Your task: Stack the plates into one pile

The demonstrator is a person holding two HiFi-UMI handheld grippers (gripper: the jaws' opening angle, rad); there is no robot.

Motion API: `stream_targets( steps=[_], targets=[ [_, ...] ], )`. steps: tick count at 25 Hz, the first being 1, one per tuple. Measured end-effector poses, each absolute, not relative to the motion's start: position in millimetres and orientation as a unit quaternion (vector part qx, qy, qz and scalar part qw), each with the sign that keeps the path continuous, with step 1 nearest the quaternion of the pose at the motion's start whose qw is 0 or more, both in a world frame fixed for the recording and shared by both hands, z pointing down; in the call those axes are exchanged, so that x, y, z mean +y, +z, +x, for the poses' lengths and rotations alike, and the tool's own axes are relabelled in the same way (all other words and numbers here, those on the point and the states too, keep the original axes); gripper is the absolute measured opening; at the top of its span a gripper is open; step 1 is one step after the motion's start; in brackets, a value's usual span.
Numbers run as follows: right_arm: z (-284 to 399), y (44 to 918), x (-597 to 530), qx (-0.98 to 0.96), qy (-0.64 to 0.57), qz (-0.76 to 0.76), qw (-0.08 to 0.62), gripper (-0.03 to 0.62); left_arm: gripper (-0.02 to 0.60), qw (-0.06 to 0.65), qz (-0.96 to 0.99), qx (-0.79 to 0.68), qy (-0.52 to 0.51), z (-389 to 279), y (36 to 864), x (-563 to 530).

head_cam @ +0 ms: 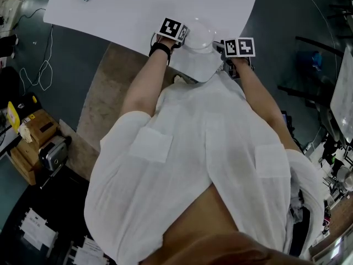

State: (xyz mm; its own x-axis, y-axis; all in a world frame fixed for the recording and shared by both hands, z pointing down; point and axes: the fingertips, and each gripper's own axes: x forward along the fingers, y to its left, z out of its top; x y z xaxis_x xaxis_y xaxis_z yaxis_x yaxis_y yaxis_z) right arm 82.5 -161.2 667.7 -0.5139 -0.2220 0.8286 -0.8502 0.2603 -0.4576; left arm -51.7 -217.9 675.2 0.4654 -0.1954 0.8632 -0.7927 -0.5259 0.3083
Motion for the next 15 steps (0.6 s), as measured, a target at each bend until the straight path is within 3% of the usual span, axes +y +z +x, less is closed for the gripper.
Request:
stream_targets(
  steps=[6,15],
  targets=[
    [79.3,673.0,-165.2,-0.698,0.522,0.375,0.316,0.204,0.201,0.380,0.769,-0.314,0.407,-42.4,676.5,-216.8],
    [57.9,650.7,-201.8,-0.740,0.485,0.378,0.272,0.201,0.201,0.387,0.770,-0.300,0.410,-29.0,678.6,-213.6]
  ],
)
